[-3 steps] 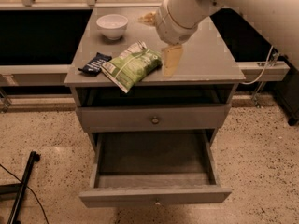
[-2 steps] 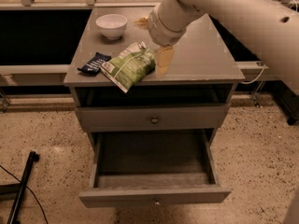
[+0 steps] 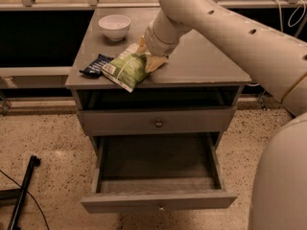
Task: Place green jalapeno chip bag into middle drawer
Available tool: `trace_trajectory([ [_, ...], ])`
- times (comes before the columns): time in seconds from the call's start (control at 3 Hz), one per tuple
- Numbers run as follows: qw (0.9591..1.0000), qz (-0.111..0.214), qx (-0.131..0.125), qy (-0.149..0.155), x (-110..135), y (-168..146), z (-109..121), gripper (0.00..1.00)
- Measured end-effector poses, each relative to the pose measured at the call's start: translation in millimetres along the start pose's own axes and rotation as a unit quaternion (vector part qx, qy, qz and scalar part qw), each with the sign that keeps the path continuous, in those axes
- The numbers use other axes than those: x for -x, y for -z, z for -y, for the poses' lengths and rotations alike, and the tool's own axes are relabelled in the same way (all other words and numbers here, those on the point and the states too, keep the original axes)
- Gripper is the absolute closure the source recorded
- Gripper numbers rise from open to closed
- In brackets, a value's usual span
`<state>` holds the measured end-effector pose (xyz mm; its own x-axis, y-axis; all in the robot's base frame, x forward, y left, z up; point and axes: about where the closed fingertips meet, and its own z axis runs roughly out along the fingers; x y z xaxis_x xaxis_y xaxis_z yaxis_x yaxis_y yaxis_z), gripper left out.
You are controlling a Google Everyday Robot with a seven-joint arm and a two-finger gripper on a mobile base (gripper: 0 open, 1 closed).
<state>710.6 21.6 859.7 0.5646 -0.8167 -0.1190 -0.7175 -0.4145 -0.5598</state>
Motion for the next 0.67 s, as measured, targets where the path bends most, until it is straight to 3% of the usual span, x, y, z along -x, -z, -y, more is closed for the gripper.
trace_trajectory([
  [0.33,1.0,0.008,0.003,0.003,2.3,-8.7,0.2,0.73],
  [0.67,0.9993,0.033,-0.011,-0.011,3.6,0.5,-2.6,0.96],
])
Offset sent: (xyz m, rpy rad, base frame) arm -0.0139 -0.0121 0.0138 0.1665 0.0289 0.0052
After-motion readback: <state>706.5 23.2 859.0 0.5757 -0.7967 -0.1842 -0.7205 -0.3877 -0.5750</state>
